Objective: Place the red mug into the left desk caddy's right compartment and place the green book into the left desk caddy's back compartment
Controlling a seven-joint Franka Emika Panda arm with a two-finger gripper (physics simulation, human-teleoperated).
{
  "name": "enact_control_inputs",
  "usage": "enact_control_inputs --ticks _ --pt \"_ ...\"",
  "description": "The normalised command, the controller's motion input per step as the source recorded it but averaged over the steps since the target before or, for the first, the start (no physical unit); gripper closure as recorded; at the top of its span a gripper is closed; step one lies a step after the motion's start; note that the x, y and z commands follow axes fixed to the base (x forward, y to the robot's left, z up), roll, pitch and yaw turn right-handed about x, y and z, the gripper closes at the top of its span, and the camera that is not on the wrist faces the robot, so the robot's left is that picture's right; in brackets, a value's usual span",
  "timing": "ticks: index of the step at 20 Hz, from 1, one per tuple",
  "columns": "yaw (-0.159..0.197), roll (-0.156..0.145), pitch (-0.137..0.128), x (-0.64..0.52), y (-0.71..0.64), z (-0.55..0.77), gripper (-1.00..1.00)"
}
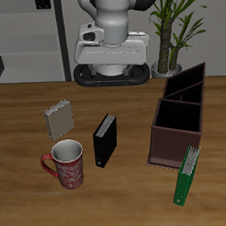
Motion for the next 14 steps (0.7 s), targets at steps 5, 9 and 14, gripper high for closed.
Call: enact_control_inputs --ticks 5,9,14 --pt "-0.006 0.006 -0.017 0.16 -0.13 0.03 -1.00" --pt "-0.002 0.033 0.005 0.26 -0.21 -0.02 -1.00" --pt "-0.042 0.011 0.007 0.20 -0.23 -0.06 -1.00"
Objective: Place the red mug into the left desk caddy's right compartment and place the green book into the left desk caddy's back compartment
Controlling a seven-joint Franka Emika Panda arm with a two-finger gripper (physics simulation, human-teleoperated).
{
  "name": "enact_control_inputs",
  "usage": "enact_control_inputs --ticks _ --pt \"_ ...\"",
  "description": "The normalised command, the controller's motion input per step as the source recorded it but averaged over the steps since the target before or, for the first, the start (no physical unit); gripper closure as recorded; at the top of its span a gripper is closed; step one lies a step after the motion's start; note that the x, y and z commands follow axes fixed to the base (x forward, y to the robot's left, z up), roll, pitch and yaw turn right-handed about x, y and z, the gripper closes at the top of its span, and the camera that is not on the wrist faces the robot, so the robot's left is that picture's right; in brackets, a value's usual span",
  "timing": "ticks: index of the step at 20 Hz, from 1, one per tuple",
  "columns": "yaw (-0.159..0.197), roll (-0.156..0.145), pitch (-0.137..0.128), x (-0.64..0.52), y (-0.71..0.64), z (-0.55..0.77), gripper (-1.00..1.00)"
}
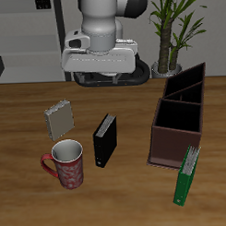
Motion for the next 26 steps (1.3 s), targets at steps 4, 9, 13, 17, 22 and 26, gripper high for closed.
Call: enact_control_inputs --ticks 4,9,13,17,22,26 --pt "-0.027 -0.008 0.022 0.33 -0.29 -0.12 -1.00" --pt "0.011 0.017 -0.012 0.27 -0.19 -0.04 -1.00" --pt "0.068 0.059 -0.011 0.23 -0.08 -0.07 -1.00" --pt "0.035 0.051 0.001 0.34 -0.16 -0.16 -1.00" --pt "0.010 0.009 0.005 0.32 -0.16 -0.16 -1.00" --pt "-0.023 0.002 -0.025 0.21 -0.07 -0.05 -1.00"
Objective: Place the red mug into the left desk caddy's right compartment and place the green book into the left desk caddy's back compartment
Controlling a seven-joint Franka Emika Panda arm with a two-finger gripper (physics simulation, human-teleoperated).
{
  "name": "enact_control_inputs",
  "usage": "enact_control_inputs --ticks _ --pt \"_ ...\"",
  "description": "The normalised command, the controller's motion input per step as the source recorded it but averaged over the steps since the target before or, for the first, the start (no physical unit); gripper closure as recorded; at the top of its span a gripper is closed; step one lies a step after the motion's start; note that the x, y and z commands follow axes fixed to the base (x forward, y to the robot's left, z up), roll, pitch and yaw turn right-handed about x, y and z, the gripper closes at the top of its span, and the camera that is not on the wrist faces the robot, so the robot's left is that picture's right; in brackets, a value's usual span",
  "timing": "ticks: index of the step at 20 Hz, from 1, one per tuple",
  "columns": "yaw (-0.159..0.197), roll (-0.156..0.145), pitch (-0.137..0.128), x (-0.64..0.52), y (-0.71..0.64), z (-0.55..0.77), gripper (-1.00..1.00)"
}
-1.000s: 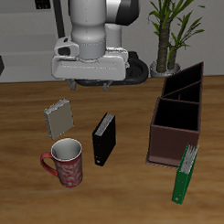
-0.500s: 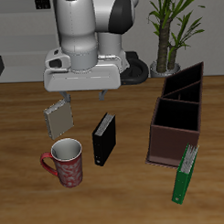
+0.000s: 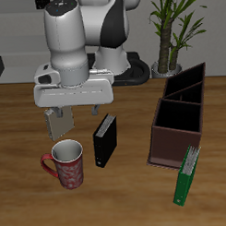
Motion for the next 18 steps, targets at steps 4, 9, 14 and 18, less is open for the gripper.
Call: enact_control_inputs --ticks 4,9,14,18 --pt "-0.020 -0.005 -0.051 0.18 -0.02 -0.11 -1.00" --pt "-0.038 -0.028 -0.044 0.12 0.09 -0.16 -1.00" --pt "-0.016 -0.019 -0.071 0.09 0.08 -0.19 -1.00" --pt "-0.027 0.000 -0.105 0.02 0.02 -0.27 -1.00"
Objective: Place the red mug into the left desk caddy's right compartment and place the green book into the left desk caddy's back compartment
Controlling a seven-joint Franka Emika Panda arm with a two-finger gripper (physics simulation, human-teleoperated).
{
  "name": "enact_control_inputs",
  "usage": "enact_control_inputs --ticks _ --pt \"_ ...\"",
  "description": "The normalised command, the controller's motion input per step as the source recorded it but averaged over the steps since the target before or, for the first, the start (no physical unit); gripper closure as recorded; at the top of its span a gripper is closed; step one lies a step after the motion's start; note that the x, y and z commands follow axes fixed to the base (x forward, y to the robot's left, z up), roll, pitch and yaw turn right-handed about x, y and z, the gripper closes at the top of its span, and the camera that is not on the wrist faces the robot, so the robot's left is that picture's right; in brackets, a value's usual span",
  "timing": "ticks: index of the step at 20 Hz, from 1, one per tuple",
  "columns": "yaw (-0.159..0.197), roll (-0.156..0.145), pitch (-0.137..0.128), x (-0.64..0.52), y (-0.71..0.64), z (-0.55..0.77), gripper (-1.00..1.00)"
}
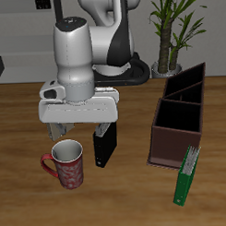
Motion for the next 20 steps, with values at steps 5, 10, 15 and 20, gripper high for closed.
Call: enact_control_inputs --ticks 5,10,15,20 --pt "0.005 -0.027 -0.091 -0.04 -0.01 -0.26 -1.00" --pt "-0.068 -0.012 -0.012 -0.02 -0.05 -0.22 -1.00" --pt "-0.042 0.009 0.034 0.04 0.00 -0.31 -1.00" --pt "-0.049 0.012 0.065 0.06 0.08 -0.31 -1.00"
